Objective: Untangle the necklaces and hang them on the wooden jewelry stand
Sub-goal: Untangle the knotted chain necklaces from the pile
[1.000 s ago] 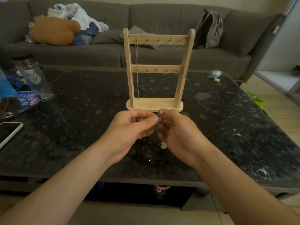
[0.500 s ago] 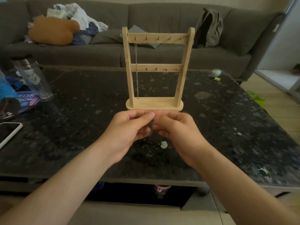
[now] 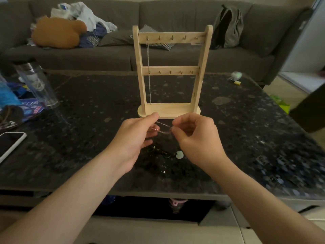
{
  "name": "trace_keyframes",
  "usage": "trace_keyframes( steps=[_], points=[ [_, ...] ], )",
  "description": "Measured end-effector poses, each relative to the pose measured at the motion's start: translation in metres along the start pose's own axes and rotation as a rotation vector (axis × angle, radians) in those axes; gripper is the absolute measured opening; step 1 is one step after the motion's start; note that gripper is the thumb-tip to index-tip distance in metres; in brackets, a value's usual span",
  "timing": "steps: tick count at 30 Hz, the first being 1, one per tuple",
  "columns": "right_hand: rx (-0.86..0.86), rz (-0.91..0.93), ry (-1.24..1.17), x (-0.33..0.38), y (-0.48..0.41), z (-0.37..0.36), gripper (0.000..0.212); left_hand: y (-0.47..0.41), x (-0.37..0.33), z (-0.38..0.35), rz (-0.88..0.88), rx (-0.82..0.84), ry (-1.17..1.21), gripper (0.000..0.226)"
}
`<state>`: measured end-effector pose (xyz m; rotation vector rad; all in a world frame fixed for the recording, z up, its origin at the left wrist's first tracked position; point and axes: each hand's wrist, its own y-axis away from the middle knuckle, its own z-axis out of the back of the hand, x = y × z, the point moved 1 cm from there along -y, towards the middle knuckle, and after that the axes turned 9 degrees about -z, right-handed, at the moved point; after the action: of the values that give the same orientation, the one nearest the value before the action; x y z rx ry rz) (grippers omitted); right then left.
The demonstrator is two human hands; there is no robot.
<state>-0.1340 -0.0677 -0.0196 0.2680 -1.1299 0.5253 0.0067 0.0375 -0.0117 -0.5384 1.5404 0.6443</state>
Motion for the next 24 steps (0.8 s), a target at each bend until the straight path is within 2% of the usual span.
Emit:
trace_keyframes(
  steps=[2,7,10,12,17,24],
  points=[
    [0.03,0.019,0.05,0.0,0.001,-0.002,0.017,0.001,-0.002,0.0,0.001,0.046,0.11,0.039],
    [0.093,0.043,0.2,-0.001,0.002,-0.006,0.012,-0.003,-0.001,0.001,-0.084,0.104,0.232,0.027],
    [0.099,0.047,0.199,-0.001,0.001,-0.007,0.014,-0.004,0.001,0.001,-0.101,0.098,0.332,0.018],
    [0.148,0.008,0.1,-0.003,0.0,-0.006,0.017,-0.005,0.001,0.002,-0.098,0.093,0.356,0.029],
    [0.363,-0.207,-0.44,-0.008,-0.001,-0.01,0.034,-0.004,0.002,0.001,-0.123,0.124,0.294,0.049],
    [0.368,-0.278,-0.597,-0.01,0.001,-0.011,0.022,-0.002,0.004,0.001,-0.158,0.118,0.189,0.055]
  ],
)
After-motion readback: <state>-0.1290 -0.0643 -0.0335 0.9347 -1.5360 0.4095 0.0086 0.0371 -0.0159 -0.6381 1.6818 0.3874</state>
